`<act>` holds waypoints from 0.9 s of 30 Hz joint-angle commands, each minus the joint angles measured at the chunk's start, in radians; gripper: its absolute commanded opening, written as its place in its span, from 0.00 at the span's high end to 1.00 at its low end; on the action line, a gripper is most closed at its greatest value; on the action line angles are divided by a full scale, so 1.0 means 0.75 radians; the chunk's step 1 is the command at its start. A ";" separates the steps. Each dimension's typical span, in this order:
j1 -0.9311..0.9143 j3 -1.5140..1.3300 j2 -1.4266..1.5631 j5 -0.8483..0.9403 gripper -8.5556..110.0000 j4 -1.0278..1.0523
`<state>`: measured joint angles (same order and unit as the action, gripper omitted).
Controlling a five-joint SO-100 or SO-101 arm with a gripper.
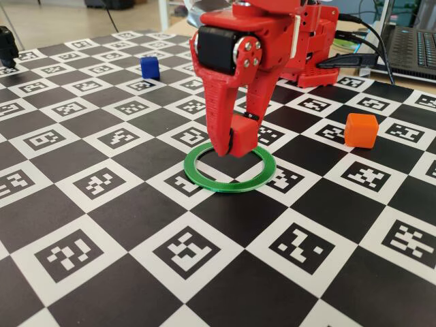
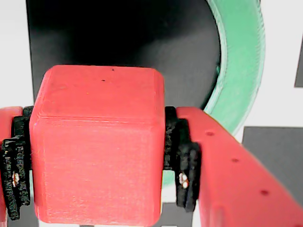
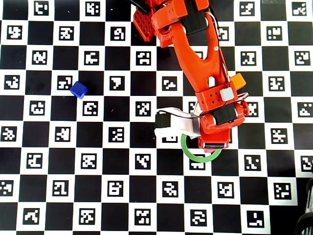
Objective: Grab the red cube then put it in the green circle then put the blue cube on top and finally the orange cube on top
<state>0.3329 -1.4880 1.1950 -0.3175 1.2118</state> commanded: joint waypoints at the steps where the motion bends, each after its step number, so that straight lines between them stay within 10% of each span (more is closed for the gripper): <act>1: -0.020 0.039 0.029 0.014 0.94 -0.006; 27: -0.029 0.074 -0.049 0.008 0.94 -0.078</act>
<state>0.3160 -1.4880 1.1336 -0.3099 1.1582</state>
